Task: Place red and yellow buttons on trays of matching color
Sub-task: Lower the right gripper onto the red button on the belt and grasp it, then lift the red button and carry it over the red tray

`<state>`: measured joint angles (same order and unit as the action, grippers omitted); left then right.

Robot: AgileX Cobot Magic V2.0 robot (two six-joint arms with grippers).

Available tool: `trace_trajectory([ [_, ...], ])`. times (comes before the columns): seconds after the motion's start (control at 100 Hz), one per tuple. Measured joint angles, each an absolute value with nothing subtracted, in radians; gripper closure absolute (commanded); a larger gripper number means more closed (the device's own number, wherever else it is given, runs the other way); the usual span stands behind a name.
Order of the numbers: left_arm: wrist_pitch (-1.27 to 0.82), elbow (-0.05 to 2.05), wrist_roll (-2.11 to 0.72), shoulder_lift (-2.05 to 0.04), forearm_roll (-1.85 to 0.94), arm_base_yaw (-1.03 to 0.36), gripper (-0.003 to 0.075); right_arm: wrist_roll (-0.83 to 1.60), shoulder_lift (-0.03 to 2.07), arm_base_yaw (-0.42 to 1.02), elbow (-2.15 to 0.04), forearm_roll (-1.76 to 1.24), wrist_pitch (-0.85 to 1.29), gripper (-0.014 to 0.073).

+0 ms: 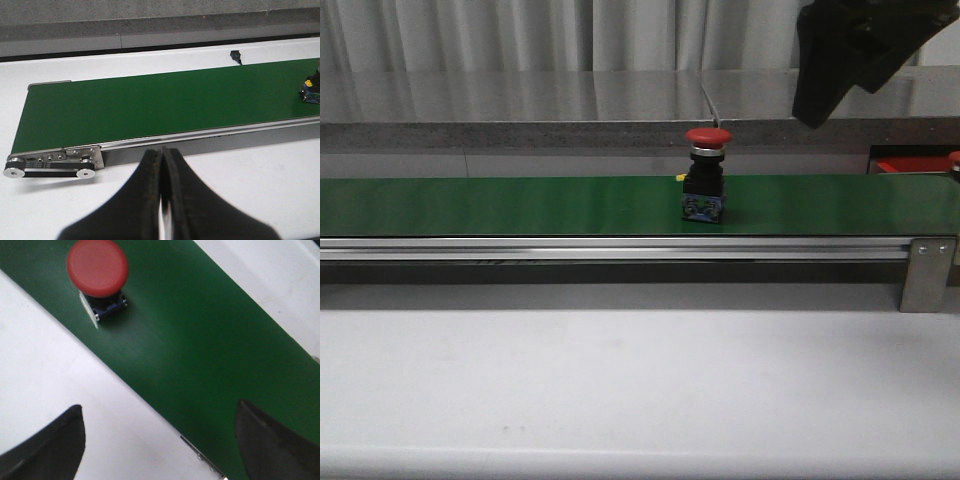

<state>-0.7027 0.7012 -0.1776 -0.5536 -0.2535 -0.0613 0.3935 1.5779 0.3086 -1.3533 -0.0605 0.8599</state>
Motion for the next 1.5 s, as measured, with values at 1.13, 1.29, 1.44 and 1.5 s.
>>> trace_trajectory([
  [1.13, -0.703, 0.701, -0.178, -0.554, -0.254, -0.061, 0.0741, 0.421, 1.826, 0.327, -1.498, -0.193, 0.767, 0.0533],
  [1.29, -0.703, 0.701, -0.178, -0.554, -0.254, -0.061, 0.0741, 0.190, 1.800, 0.306, -1.498, -0.072, 0.762, 0.0533],
  [1.44, -0.703, 0.701, -0.178, -0.554, -0.254, -0.061, 0.0741, 0.034, 1.736, 0.253, -1.498, 0.031, 0.771, 0.0533],
  [1.5, -0.703, 0.701, -0.178, -0.554, -0.254, -0.061, 0.0741, 0.008, 1.716, 0.221, -1.498, 0.046, 0.780, 0.0533],
])
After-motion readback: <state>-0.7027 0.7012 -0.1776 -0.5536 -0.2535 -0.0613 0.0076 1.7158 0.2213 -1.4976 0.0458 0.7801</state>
